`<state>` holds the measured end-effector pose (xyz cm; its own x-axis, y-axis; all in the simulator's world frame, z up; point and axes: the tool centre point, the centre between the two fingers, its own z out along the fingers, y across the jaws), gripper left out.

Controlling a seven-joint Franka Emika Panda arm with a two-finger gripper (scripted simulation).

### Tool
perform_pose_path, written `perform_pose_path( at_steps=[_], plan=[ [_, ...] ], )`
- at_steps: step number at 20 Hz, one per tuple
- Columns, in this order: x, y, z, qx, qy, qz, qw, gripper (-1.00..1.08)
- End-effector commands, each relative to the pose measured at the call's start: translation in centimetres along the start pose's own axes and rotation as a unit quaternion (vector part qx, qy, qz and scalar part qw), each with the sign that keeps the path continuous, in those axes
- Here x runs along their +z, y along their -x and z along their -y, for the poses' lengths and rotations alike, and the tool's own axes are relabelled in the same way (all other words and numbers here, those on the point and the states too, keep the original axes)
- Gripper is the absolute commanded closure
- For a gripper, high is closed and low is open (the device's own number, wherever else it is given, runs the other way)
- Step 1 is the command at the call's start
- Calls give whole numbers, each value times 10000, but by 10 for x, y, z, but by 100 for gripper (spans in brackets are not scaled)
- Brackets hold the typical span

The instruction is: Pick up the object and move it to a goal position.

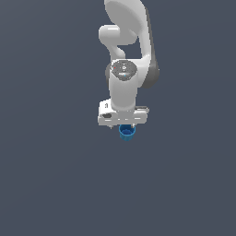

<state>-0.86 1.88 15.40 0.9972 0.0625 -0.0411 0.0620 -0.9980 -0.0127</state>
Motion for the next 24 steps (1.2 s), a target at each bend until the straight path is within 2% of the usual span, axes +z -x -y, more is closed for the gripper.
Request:
perform_pose_path(
  at_steps=[1, 14, 19, 24],
  plan=[
    [0, 0, 0, 0, 0, 0, 10000, -20],
    [-1, -4, -5, 28, -8, 19, 10000, -20],
    [5, -4, -4, -261, 33, 177, 9995, -20],
    [16, -3, -1, -757, 92, 454, 9960, -20]
  ],
)
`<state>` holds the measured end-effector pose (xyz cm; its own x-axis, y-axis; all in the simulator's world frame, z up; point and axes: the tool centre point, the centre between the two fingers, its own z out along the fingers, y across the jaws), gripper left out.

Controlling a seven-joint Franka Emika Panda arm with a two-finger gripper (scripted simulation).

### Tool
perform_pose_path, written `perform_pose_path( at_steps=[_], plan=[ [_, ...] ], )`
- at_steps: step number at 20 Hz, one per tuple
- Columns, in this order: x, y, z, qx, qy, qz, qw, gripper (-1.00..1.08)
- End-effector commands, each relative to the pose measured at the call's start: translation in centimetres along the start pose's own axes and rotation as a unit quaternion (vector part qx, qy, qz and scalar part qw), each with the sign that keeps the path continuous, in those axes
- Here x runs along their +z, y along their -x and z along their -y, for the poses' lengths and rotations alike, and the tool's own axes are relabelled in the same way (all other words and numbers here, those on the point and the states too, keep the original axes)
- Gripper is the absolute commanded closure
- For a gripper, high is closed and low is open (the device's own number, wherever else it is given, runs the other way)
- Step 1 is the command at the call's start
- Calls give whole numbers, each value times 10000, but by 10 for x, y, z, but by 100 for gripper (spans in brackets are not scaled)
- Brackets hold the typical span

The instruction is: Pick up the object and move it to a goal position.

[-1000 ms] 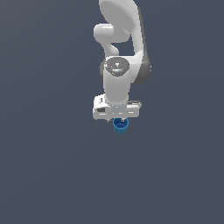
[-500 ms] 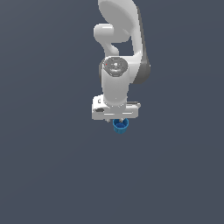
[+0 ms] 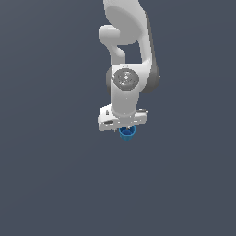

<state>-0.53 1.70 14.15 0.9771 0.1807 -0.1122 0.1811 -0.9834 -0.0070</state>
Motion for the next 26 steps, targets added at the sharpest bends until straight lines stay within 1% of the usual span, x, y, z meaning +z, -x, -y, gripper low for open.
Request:
perform_pose_path(
  at_steps=[1, 5, 10, 14, 17, 20, 23, 26],
  plan=[
    [6, 0, 1, -287, 31, 163, 9995, -20],
    [19, 0, 3, -866, 79, 500, 9950, -20],
    [34, 2, 4, -1558, 107, 918, 9835, -20],
    [42, 3, 5, -1946, 107, 1162, 9739, -20],
    [46, 4, 4, -2148, 103, 1292, 9680, -20],
    [49, 5, 4, -2277, 98, 1376, 9639, -20],
    [50, 5, 4, -2335, 95, 1414, 9620, -20],
    [50, 5, 4, -2315, 95, 1402, 9626, -20]
  ],
)
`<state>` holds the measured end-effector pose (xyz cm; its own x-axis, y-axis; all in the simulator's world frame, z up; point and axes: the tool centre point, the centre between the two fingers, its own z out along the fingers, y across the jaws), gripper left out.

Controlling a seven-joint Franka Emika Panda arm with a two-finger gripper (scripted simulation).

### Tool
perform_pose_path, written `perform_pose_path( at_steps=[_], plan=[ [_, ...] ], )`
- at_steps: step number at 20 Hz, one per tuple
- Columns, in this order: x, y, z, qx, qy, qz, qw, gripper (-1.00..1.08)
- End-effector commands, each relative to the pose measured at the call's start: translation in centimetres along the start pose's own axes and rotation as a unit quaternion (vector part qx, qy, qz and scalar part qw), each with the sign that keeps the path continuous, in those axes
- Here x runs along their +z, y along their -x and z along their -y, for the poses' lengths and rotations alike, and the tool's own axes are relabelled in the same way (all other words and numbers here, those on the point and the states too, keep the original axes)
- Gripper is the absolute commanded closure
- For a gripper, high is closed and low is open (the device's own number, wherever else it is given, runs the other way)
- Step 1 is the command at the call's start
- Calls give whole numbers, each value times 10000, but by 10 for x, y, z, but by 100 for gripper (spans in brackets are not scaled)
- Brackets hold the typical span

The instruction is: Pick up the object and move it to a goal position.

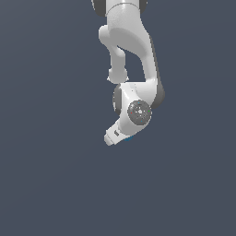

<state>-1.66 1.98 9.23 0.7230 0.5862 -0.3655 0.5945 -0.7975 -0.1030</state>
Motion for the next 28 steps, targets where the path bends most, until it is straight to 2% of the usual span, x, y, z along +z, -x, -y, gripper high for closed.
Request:
perform_pose_path(
  at_steps=[1, 12, 13, 28],
  plan=[
    [1, 0, 0, 0, 1, -1, 10000, -20],
    [30, 1, 0, -27, -2, 12, 10000, -20],
    [30, 1, 0, -27, -2, 12, 10000, 108],
    [21, 6, -1, -25, -1, 12, 10000, 108]
  ],
)
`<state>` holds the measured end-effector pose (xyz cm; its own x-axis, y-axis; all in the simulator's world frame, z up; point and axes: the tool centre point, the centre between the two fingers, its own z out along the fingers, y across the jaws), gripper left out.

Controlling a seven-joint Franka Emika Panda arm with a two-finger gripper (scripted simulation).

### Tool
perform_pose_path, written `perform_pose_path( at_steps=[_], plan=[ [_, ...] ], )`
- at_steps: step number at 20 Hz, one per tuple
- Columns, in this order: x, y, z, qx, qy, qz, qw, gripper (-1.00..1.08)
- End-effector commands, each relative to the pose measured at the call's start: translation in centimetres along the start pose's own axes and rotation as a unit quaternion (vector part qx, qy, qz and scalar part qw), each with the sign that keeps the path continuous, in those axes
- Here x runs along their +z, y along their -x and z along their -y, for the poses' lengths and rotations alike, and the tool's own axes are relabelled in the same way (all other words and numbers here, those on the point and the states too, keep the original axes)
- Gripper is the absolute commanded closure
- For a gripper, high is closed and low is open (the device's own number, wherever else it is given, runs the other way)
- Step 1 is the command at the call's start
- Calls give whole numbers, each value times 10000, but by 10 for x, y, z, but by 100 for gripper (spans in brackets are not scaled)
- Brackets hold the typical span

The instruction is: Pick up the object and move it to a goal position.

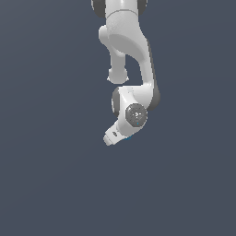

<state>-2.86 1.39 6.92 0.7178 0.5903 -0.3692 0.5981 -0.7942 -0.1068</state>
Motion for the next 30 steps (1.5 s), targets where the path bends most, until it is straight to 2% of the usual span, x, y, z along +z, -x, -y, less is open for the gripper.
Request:
perform_pose_path(
  at_steps=[1, 8, 24, 30],
  plan=[
    [-9, 4, -2, 5, 8, -12, 10000, 108],
    [-53, 29, -10, 6, 5, -13, 10000, 108],
    [-210, 114, -41, 5, 0, -16, 10000, 108],
    [-255, 138, -51, 6, 2, -15, 10000, 108]
  ],
)
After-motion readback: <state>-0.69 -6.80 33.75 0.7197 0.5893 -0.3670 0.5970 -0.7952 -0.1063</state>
